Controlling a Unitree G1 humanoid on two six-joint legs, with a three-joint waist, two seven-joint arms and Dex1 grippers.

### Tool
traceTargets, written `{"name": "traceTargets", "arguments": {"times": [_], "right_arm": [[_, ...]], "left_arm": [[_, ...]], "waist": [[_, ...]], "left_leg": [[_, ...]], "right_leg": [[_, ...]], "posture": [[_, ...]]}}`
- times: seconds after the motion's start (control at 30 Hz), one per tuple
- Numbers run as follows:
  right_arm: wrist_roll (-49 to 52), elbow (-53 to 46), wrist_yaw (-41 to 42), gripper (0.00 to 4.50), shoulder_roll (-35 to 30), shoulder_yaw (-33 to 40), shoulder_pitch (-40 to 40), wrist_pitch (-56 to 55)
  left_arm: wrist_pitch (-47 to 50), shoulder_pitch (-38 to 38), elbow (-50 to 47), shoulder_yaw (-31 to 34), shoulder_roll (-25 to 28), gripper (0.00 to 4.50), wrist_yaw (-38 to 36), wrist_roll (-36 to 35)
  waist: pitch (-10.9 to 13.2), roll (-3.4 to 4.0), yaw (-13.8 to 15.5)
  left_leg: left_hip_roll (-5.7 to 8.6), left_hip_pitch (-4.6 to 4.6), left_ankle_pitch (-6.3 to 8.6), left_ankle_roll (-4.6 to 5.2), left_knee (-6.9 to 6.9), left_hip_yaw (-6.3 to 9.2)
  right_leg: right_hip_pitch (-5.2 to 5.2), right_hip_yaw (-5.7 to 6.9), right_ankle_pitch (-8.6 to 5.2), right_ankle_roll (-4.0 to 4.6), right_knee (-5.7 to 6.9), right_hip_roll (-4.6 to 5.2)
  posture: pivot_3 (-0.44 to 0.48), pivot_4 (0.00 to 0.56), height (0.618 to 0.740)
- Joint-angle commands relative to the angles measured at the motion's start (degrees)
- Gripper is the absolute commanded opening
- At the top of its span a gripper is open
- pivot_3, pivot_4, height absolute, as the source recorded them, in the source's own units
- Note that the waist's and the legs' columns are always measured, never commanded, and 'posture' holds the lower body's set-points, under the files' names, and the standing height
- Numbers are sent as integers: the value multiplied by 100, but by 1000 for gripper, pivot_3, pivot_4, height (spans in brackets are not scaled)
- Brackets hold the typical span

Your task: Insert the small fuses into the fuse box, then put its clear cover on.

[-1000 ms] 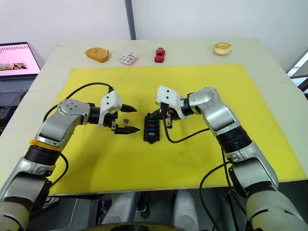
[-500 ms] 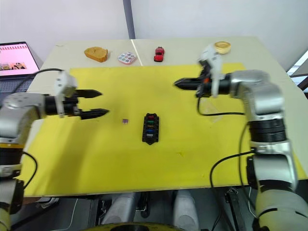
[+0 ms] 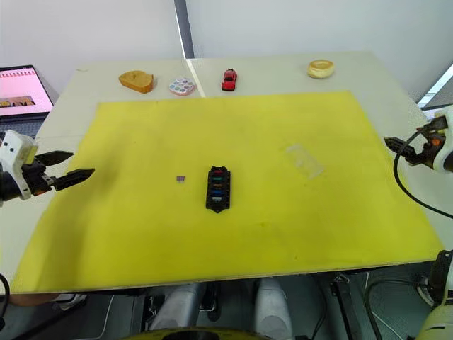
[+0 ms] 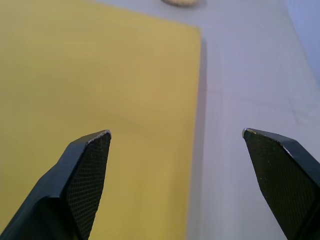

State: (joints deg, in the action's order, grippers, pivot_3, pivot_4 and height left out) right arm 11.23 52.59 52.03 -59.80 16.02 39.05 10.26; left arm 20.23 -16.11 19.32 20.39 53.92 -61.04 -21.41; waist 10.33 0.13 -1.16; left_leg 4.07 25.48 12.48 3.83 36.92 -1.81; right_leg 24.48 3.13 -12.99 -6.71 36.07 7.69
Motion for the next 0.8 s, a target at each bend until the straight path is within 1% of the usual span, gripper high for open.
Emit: {"name": "traceTargets", "arguments": {"times": [0.03,0.17,0.23,0.3,0.37,0.4,0.47,0.57,0.67,0.73,0.8], "right_arm": [[-62,-28,26,4473,-27,-43,306,-219],[-71,-102,170,4473,-20,-142,445,-96],[22,-377,383,4473,4,-203,492,161],[368,-1590,986,4473,100,-485,492,930],[671,-2621,1323,4473,186,-679,452,1613],[853,-3174,1443,4473,240,-800,439,1980],[1300,-4394,1587,4473,487,-1135,478,2697],[1863,-5756,1446,4473,951,-1477,495,3487],[2215,-6810,1085,4473,1472,-1753,339,3895],[2325,-7296,890,4473,1671,-1910,192,4059],[2430,-7578,756,4473,1758,-1987,44,4211]], "left_arm": [[-137,-109,-30,102,50,4500,-2,-62],[-379,-313,135,13,46,4500,198,121],[-328,-460,193,-35,64,4500,178,94],[182,-752,-65,-214,50,4500,-194,-241],[504,-939,-265,-442,45,4500,-524,-394],[665,-1019,-382,-621,13,4500,-699,-449],[896,-1151,-668,-1185,-98,4500,-1139,-469],[988,-1371,-780,-1767,-353,4500,-1394,-349],[970,-1529,-704,-2295,-701,4500,-1304,-40],[1129,-1609,-735,-2436,-956,4500,-1230,-83],[1313,-1673,-811,-2513,-1164,4500,-1234,-183]], "waist": [[1,1,-2],[1,1,19],[1,1,46],[1,2,46],[2,2,37],[1,1,35],[0,3,39],[1,2,48],[1,-3,75],[1,-5,119],[2,-8,186]], "left_leg": [[0,1,-1,-1,0,0],[0,0,0,0,1,0],[0,0,0,1,4,2],[0,0,2,3,7,2],[0,7,2,4,12,2],[-4,10,1,3,14,4],[-3,10,2,3,10,4],[-4,10,5,1,10,4],[-3,19,5,2,20,6],[-1,26,7,5,27,10],[1,27,10,11,36,10]], "right_leg": [[0,0,0,0,1,0],[2,1,0,0,-1,1],[9,2,0,0,-4,1],[8,2,0,0,-4,2],[4,0,1,-1,3,3],[-2,1,1,-1,4,0],[-2,1,1,-1,4,-1],[-2,2,1,-1,4,-2],[-2,3,1,-1,4,-2],[2,4,1,-1,4,-2],[8,3,1,-1,2,-1]], "posture": [[0,150,740],[0,150,740],[0,150,740],[0,150,740],[0,150,740],[0,150,740],[0,150,740],[0,150,740],[0,150,740],[0,150,740],[0,150,740]]}}
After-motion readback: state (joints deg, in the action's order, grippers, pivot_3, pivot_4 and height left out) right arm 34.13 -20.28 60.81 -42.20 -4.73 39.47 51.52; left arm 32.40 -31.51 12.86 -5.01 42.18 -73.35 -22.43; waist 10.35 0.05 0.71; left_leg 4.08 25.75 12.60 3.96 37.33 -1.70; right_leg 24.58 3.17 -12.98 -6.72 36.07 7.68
